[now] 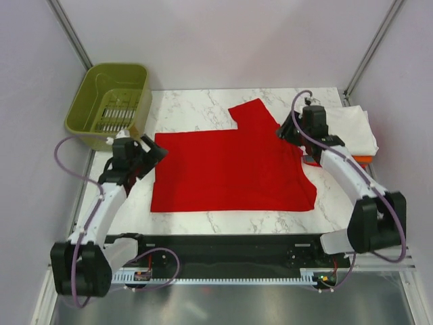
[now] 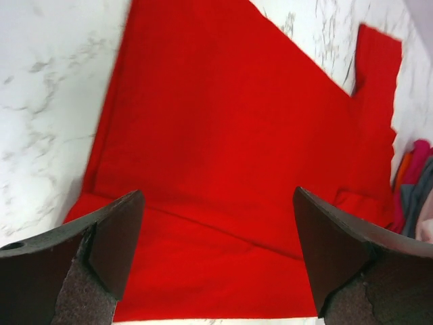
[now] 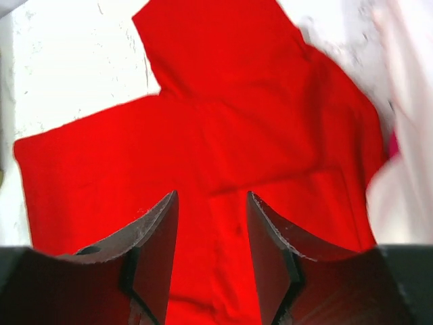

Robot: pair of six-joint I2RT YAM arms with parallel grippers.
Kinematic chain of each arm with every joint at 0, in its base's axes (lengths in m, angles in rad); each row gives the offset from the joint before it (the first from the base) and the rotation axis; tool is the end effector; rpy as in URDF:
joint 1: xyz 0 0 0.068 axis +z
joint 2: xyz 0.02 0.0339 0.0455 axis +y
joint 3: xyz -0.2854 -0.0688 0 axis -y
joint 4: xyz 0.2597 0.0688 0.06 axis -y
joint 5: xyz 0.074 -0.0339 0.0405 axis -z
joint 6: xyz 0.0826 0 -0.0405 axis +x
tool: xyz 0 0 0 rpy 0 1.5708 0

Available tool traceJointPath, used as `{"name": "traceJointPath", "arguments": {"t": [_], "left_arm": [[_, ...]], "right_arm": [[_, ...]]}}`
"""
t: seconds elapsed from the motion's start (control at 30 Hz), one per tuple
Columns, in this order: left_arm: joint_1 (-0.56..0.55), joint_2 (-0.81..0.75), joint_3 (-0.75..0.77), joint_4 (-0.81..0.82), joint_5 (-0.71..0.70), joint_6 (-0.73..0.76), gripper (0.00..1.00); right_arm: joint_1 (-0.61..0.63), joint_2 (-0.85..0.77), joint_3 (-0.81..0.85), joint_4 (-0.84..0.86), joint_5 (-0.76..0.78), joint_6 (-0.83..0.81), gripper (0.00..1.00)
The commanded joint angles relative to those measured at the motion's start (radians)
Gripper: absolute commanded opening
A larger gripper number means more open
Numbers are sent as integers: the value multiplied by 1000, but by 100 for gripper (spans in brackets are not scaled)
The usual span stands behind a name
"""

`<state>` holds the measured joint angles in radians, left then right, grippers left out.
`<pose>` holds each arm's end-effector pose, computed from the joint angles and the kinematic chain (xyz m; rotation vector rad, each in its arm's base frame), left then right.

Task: Fold and stack the t-shirts
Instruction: Fold the tshirt

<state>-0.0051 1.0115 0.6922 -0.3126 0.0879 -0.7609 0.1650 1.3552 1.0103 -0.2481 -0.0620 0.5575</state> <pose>0.2600 -0.0086 0.2385 -0.7832 2.1089 -0.5181 0.3477 0.0631 0.2735 0.3938 2.1671 0.4780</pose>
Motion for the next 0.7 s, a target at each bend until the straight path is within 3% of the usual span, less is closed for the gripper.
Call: {"name": "traceJointPath", "arguments": {"t": [0.0,0.43,0.67], "left_arm": [[-79,122,110,154,-151,69,98],[-84,629,377,276,-201,170,100],[-84,762,475,297,-208,172,99]], "right_arm": [[30,151,170,66,106,-73,53],[31,846,796,64,186,-163,58],[30,1106,1138,-2,205,-223,59]]}}
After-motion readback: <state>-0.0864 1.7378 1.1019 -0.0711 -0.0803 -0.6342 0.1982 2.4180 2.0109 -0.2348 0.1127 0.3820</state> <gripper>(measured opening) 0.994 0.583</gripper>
